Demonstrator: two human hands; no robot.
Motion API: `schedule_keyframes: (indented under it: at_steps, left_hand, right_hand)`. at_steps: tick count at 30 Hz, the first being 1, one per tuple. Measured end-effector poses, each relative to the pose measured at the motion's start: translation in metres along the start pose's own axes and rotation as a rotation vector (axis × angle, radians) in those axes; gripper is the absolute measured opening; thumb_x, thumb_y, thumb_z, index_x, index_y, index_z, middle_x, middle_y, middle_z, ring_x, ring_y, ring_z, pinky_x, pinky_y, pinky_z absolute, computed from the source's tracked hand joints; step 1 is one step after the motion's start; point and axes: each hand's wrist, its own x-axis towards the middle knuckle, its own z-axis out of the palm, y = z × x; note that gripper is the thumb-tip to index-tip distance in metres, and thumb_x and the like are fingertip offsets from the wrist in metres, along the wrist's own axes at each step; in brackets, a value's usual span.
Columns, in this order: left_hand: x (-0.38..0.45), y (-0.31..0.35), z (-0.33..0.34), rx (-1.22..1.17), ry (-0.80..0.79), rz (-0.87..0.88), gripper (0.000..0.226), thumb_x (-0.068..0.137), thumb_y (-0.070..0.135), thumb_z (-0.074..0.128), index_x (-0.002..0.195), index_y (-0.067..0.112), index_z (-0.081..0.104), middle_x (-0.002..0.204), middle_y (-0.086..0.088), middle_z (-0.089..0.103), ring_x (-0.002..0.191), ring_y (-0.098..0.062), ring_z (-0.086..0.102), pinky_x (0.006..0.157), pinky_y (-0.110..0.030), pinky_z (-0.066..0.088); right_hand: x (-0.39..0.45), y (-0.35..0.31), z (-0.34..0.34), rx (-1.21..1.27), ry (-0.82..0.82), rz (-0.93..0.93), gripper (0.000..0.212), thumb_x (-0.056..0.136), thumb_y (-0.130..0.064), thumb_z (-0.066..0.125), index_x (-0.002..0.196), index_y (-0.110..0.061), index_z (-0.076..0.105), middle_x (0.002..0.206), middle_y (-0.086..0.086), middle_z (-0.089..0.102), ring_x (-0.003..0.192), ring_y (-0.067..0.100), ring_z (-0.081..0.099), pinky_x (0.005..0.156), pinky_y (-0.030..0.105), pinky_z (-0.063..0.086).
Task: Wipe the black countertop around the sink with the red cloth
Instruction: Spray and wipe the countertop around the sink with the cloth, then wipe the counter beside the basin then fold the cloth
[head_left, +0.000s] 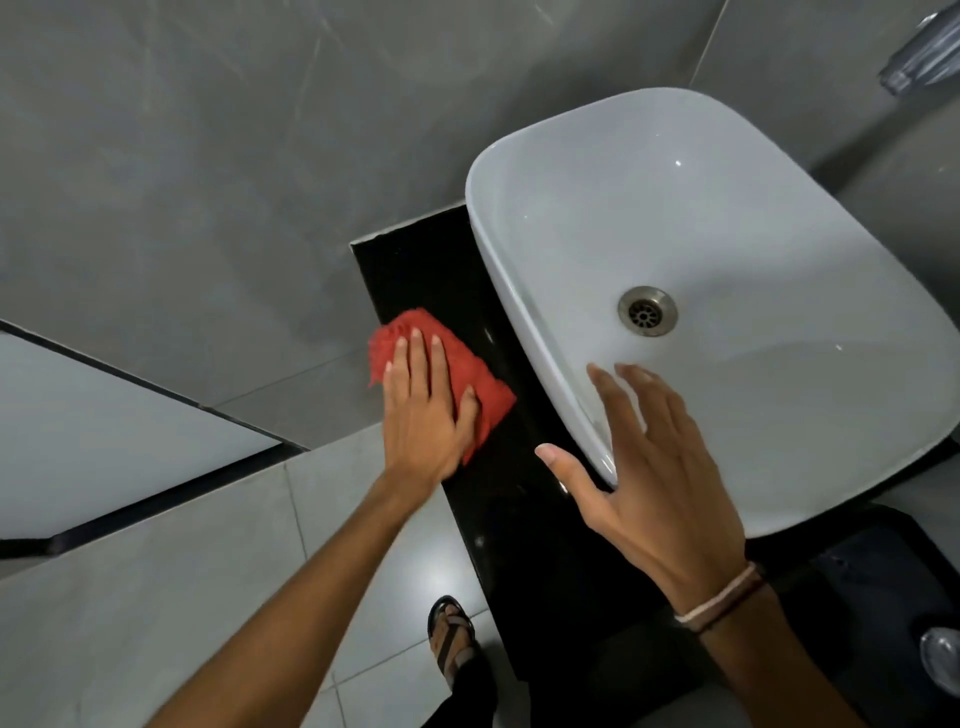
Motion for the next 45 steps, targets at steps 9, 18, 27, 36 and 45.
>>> schedule_keyframes:
  at_steps: [9,18,27,36,45]
  left_hand:
    - [0.183,-0.002,-0.047,0.157,-0.018,0.148,0.065,0.104,0.036,0.033,0.160,0.008,0.014,0.169,-0.018,0.009,0.157,-0.032,0.006,0.128,-0.049,0.003]
    - [0.096,0.010,-0.007,0.067,-0.180,0.613,0.067,0.093,0.027,0.037,0.156,0.007,0.028,0.166,-0.017,0.024,0.156,-0.032,0.018,0.128,-0.049,0.010]
    - [-0.124,0.052,0.035,-0.061,-0.215,0.825,0.052,0.090,0.027,0.055,0.140,0.013,0.057,0.151,-0.008,0.053,0.144,-0.021,0.046,0.120,-0.047,0.037]
    - [-0.207,0.105,0.023,-0.951,-0.814,0.161,0.034,0.101,0.052,0.040,0.131,0.040,0.049,0.121,0.000,0.071,0.109,-0.018,0.068,0.104,-0.037,0.052]
    - [-0.162,0.177,-0.019,-1.235,-0.677,0.145,0.005,0.087,0.017,0.069,0.091,0.017,0.066,0.075,0.013,0.070,0.070,0.002,0.062,0.068,-0.014,0.048]
  right_hand:
    - [0.012,0.004,-0.011,0.020,0.116,-0.052,0.086,0.092,-0.077,0.036,0.154,-0.017,0.038,0.151,0.012,0.049,0.143,0.028,0.046,0.114,0.046,0.047]
    - [0.014,0.030,0.003,-0.022,0.123,-0.014,0.081,0.095,-0.071,0.038,0.152,-0.013,0.040,0.148,0.014,0.049,0.139,0.029,0.046,0.113,0.044,0.046]
    - [0.012,0.007,0.009,0.147,0.139,0.005,0.074,0.097,-0.064,0.039,0.150,-0.014,0.043,0.149,0.011,0.050,0.140,0.024,0.045,0.115,0.039,0.043]
    - [-0.022,0.021,-0.025,0.770,0.448,0.067,0.039,0.106,-0.036,0.045,0.122,-0.008,0.068,0.122,0.006,0.072,0.116,0.012,0.066,0.099,0.028,0.051]
    - [-0.147,0.102,-0.013,1.458,-0.109,0.734,0.067,0.086,-0.060,0.036,0.123,-0.016,0.069,0.117,0.004,0.070,0.104,0.007,0.067,0.089,0.023,0.052]
